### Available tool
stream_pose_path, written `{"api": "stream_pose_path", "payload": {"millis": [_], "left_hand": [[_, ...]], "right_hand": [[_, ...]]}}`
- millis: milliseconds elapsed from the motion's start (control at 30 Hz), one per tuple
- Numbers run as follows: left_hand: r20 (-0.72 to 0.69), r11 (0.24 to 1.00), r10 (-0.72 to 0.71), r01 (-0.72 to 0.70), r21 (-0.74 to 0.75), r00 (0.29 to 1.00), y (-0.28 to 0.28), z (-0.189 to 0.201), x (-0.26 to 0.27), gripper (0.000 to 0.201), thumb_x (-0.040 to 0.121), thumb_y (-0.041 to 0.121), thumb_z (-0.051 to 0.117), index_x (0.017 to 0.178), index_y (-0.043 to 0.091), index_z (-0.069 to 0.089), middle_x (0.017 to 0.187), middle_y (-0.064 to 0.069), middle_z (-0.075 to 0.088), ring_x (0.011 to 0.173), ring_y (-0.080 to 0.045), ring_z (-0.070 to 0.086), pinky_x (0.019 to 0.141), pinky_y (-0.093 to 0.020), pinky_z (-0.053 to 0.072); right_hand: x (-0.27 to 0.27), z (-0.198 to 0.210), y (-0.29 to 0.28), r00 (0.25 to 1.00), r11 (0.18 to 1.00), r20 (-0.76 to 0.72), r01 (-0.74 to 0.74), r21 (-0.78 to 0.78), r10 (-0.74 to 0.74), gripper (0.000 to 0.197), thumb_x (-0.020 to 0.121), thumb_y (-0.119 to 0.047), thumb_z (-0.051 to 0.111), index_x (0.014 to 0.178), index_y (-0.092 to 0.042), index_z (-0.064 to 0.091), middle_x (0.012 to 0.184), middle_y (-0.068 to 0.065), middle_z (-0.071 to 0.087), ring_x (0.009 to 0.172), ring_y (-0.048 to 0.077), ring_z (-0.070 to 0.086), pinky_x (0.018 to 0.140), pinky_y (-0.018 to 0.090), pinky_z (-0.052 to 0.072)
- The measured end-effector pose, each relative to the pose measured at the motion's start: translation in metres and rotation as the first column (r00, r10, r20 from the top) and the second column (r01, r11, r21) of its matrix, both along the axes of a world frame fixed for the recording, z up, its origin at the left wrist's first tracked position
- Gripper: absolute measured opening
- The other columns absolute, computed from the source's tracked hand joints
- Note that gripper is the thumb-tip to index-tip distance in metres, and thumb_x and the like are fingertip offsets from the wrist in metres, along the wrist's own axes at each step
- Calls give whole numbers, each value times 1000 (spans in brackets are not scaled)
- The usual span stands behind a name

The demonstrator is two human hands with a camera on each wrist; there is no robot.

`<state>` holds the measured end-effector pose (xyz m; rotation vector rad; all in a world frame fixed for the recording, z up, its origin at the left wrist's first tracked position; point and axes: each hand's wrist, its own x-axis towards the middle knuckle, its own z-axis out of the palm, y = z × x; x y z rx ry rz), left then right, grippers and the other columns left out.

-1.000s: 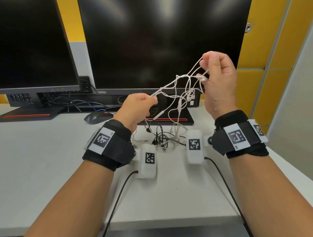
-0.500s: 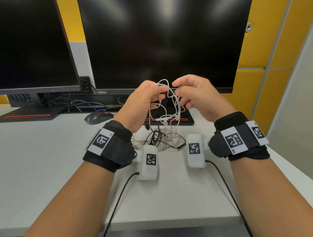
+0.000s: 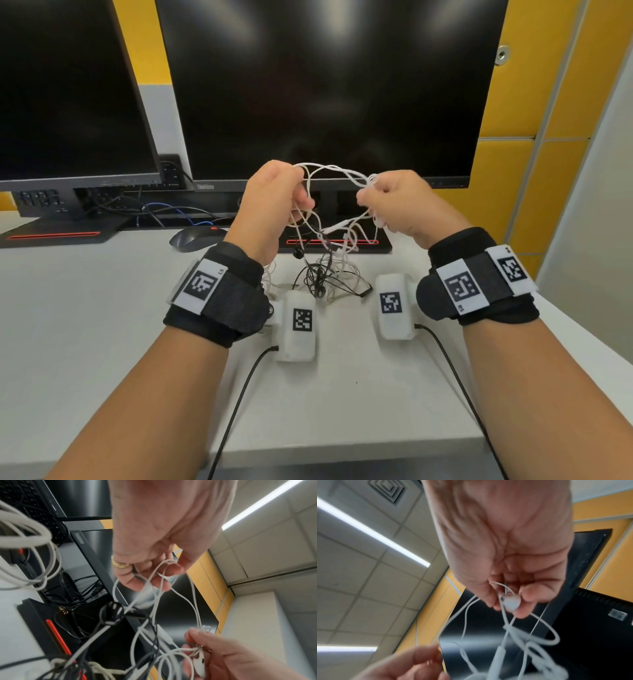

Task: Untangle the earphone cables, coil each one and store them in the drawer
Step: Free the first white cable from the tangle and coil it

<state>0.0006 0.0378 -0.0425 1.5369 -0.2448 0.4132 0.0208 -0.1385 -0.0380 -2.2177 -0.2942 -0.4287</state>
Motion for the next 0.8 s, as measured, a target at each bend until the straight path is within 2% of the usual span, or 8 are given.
{"api": "stream_pose_path", "payload": {"millis": [100,167,233,300,400,533,667,800], "left_hand": [[-41,993,75,-71,93,996,3,-4,2,14,94,17,52,80,19,52,76,4,54,67,-8,57,65,-23,49],[-20,983,127,-123,136,992,4,-6,3,12,93,15,55,81,17,54,84,2,57,70,-8,55,60,-17,47],[-7,973,172,-169,158,985,4,-6,3,10,93,18,55,84,14,56,79,2,54,68,-8,51,55,-13,42],[-16,971,202,-197,137,979,5,-6,3,16,95,24,53,87,11,56,73,2,50,64,-9,46,50,-11,40],[-62,972,209,-200,124,976,6,-4,2,27,99,33,46,82,15,57,71,3,53,64,-8,47,56,-17,39],[-89,980,182,-172,103,979,4,-3,2,33,100,37,41,76,18,53,69,4,51,67,-10,50,62,-21,42],[-173,986,156,-141,94,973,5,-2,4,41,100,45,38,75,19,58,79,5,60,75,-12,56,78,-32,46],[-255,984,-36,79,161,966,5,-3,0,63,99,59,21,85,15,64,62,3,60,57,-10,52,62,-27,42]], "right_hand": [[6,2,-4,992,967,89,61,247,-85,13,97,-15,51,95,-8,62,85,10,63,75,18,66,71,36,59],[8,2,-7,975,942,160,94,323,-152,7,95,-13,52,96,-15,58,93,8,64,87,20,67,78,37,59],[11,1,-10,957,925,191,139,353,-217,10,93,-13,56,102,-18,56,101,6,62,93,19,63,77,32,56],[14,-1,-14,941,921,209,185,344,-267,11,93,-15,57,103,-18,54,96,0,58,89,15,59,76,29,53],[13,-1,-16,910,924,254,251,289,-327,5,94,-17,55,98,-18,55,84,-8,53,85,11,55,79,30,51],[13,0,-16,892,909,276,266,322,-358,6,92,-19,55,89,-16,60,79,-3,58,80,14,58,78,36,55],[11,1,-17,899,904,261,254,343,-352,14,90,-24,58,85,-16,68,75,-4,62,77,14,61,78,36,55],[9,2,-17,937,883,169,212,419,-305,20,95,-19,55,90,-5,67,72,2,59,63,11,55,60,26,51]]}}
